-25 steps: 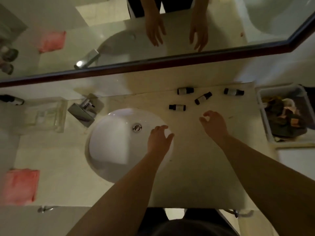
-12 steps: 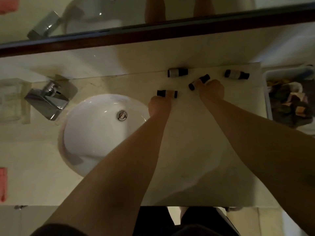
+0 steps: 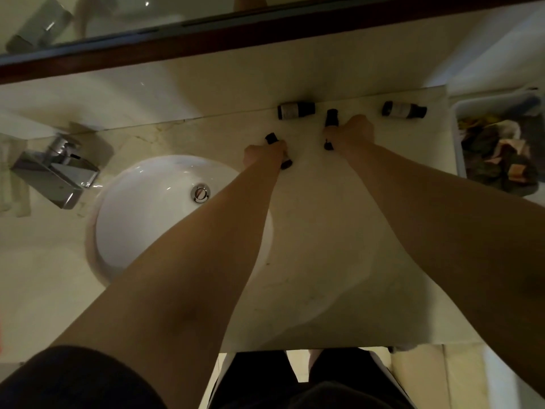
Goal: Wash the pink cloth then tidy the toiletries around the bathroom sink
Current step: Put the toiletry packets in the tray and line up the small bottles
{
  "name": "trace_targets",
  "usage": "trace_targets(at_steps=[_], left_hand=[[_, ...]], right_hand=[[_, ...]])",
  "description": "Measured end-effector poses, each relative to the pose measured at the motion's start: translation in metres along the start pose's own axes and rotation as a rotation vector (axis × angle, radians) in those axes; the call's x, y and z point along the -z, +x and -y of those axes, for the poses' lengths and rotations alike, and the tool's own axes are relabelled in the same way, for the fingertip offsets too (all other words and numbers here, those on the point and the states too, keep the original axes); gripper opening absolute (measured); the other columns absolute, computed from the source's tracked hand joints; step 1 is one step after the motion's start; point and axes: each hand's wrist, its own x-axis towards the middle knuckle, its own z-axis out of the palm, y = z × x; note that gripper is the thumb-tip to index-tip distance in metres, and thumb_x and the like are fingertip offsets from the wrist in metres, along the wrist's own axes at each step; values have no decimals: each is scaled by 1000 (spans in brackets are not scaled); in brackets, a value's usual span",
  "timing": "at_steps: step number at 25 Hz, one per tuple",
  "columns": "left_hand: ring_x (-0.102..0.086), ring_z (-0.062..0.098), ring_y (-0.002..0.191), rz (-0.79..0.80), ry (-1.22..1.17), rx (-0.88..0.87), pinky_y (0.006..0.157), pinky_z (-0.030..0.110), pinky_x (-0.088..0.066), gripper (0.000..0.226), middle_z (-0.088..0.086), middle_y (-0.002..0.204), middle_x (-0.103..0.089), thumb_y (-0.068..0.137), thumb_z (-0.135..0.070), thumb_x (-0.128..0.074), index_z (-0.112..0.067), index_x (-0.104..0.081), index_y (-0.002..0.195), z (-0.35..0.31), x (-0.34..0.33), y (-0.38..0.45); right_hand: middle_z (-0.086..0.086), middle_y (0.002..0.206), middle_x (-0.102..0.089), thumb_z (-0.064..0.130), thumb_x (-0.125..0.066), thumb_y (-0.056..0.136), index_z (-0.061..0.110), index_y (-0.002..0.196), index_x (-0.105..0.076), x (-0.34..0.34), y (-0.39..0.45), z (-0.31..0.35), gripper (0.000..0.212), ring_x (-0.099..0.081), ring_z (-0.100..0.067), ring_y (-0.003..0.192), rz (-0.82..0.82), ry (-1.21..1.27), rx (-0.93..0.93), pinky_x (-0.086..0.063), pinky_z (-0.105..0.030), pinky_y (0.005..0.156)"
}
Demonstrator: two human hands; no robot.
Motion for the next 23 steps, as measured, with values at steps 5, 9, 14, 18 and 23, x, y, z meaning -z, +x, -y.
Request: trace_targets(at_steps=[5,9,14,18,23], left_hand=[[-58,6,57,-33,71,-272,51,21,-46,17,-2,73,-65,76,-23,-73,-10,-68,85,22,22,-4],[-59,10,75,32,89,-450,63,20,-47,27,-9,79,-61,70,-15,-77,-16,-63,93,30,40,-7],[-61,14,84,85,223,-619,64,14,-44,32,-5,94,-62,72,-16,-79,-15,-63,99,39,42,-3],[-63,13,80,121,265,-644,66,19,-47,33,-7,93,-63,71,-19,-80,-17,-61,98,43,38,-3],[-66,13,81,149,314,-644,65,21,-46,35,-3,97,-67,70,-18,-80,-15,-61,99,48,38,-2]], right_hand=[[1,60,-47,33,-69,80,15,55,-42,8,-16,-11,41,-42,-9,51,61,65,8,-33,-22,44],[-6,76,-62,26,-70,80,-2,83,-70,2,-35,-25,28,-56,-15,70,157,205,164,-42,-24,63],[-5,88,-63,21,-73,77,3,100,-67,-19,-54,-24,30,-57,-13,79,176,104,352,-46,-24,69],[3,92,-62,20,-68,81,14,107,-62,-30,-62,-30,27,-58,-11,83,185,-17,461,-40,-16,66],[5,93,-63,22,-70,79,18,104,-58,-31,-63,-38,28,-59,-9,82,232,-5,432,-40,-14,64]])
